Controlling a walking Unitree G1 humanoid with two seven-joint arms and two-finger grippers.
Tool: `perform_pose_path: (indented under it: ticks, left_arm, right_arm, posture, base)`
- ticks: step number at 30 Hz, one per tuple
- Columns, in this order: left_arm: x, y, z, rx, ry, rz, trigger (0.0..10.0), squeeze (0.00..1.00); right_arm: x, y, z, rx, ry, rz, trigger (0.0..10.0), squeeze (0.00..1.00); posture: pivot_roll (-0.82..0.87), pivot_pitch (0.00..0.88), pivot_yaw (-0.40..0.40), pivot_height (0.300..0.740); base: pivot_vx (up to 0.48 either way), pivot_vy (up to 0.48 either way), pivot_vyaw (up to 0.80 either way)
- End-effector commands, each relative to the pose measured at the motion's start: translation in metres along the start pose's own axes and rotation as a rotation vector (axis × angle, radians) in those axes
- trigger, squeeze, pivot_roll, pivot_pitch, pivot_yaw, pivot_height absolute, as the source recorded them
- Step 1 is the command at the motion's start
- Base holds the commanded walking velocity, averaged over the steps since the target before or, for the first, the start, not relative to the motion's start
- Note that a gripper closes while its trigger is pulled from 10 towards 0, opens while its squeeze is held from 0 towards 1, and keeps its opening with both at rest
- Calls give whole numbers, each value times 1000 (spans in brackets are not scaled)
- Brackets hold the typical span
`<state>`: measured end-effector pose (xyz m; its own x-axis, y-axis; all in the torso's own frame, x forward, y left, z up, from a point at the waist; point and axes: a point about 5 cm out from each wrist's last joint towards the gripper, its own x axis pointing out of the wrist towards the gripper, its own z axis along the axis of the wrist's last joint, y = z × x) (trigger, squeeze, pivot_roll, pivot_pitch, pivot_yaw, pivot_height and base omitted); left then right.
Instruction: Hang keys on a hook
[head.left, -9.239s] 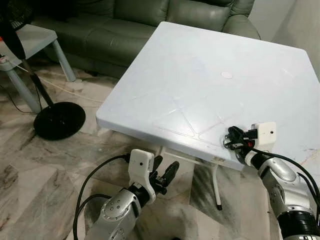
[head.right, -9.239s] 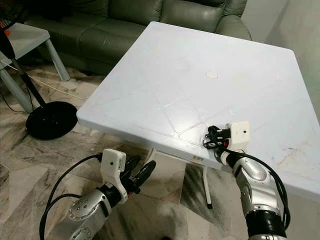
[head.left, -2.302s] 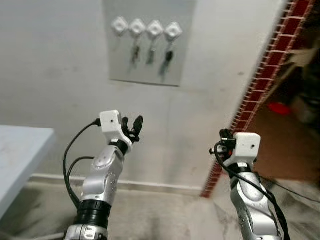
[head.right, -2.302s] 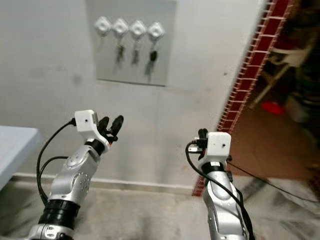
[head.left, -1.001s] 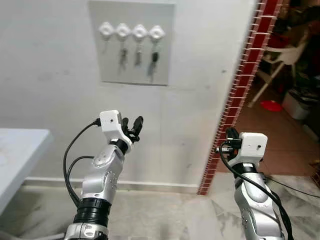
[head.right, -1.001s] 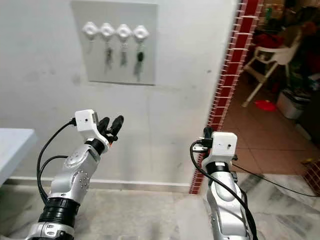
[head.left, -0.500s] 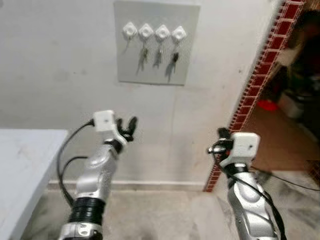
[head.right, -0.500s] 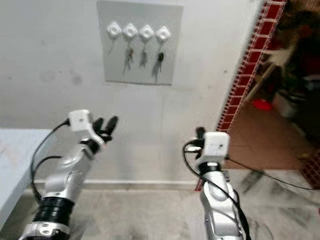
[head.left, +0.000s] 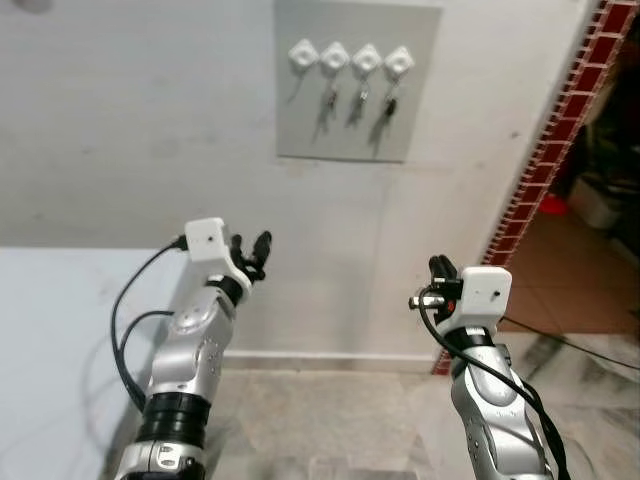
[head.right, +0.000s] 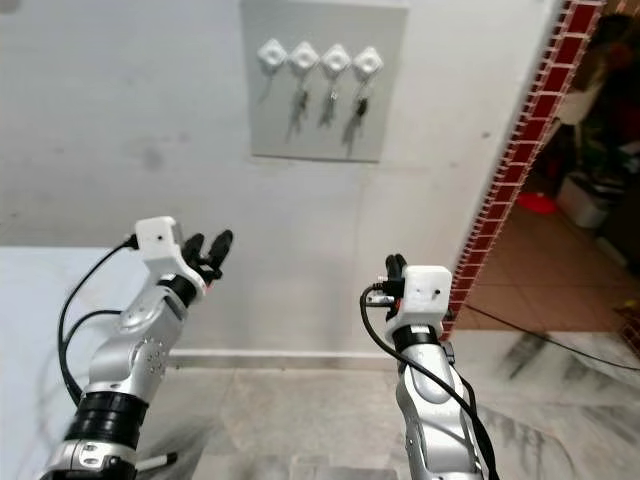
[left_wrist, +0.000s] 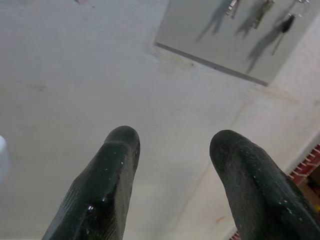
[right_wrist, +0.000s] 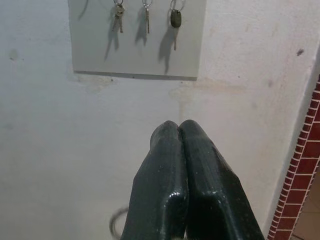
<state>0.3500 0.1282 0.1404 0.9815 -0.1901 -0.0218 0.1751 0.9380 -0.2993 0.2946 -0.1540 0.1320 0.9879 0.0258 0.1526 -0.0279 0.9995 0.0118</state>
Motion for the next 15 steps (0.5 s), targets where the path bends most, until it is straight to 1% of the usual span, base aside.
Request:
perform_pose_path:
  ticks: [1,8,12,14,15]
  left_arm:
    - [2,-10,1,31,1,-29,10000,0]
    - [2,-11,2,44,-1,-39,10000,0]
    - [1,-11,5,45,-17,-45,10000,0]
    - [2,-10,6,39,-21,-41,10000,0]
    - [2,-9,7,38,-24,-38,10000,0]
  right_arm:
    - [-1,-6,3,-2,-6,-22,10000,0]
    - [-3,-9,3,9,1,-12,10000,0]
    - [-3,-12,7,4,-24,33,10000,0]
    - [-3,-13,10,-11,-41,59,10000,0]
    - [-2,-14,12,-28,-50,72,10000,0]
  posture:
    - [-47,0,-14,740]
    - [-47,0,-12,740]
    - [-49,0,-11,740]
    - [-49,0,-10,740]
    - [-49,0,-10,740]
  base:
    - [0,0,0]
    - [0,0,0]
    - [0,0,0]
    - [0,0,0]
    - [244,0,0]
